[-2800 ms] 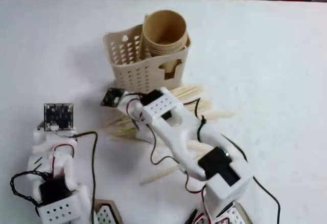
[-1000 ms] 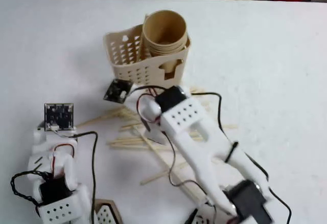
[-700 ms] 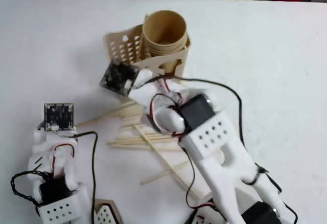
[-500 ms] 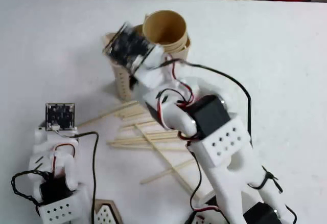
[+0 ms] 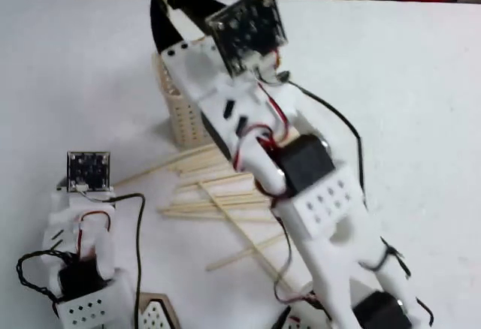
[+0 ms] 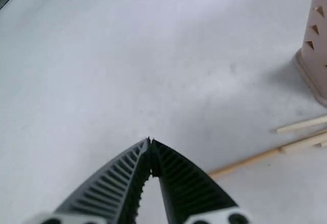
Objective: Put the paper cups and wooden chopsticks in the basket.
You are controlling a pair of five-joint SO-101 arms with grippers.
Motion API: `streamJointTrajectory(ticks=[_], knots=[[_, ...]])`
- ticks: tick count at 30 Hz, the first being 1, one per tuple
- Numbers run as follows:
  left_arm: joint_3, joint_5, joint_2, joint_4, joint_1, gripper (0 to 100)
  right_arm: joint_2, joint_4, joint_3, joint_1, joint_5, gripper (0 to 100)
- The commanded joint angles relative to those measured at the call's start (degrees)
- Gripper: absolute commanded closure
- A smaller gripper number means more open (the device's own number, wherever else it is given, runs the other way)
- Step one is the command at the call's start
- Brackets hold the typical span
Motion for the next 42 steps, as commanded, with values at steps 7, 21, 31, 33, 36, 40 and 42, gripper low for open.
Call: streamJointTrajectory(ticks=[7,21,31,33,36,40,42], knots=[[-2.1,-0.6,-0.6,-0.3,0.8,98,13.5,-2.5,-1.7,5.6,-3.3,98.0],[-2.1,-0.6,-0.6,-0.3,0.8,98,12.3,15.4,-1.9,5.7,-6.3,84.1],[-2.1,-0.5,-0.6,-0.3,0.7,98,2.1,45.4,-1.6,4.7,4.2,84.0],[-2.2,-0.4,-0.6,-0.3,0.7,98,2.1,50.4,-1.6,4.7,6.6,84.0],[-2.3,-0.4,-0.6,-0.3,0.7,98,2.6,56.8,-1.3,4.7,9.9,84.0],[-2.5,-0.3,-0.6,-0.5,-1.3,98,2.0,59.6,3.6,3.2,13.3,84.0],[-2.5,-0.2,-0.6,-1.5,-2.1,98,2.0,59.9,7.2,1.8,13.6,83.9]])
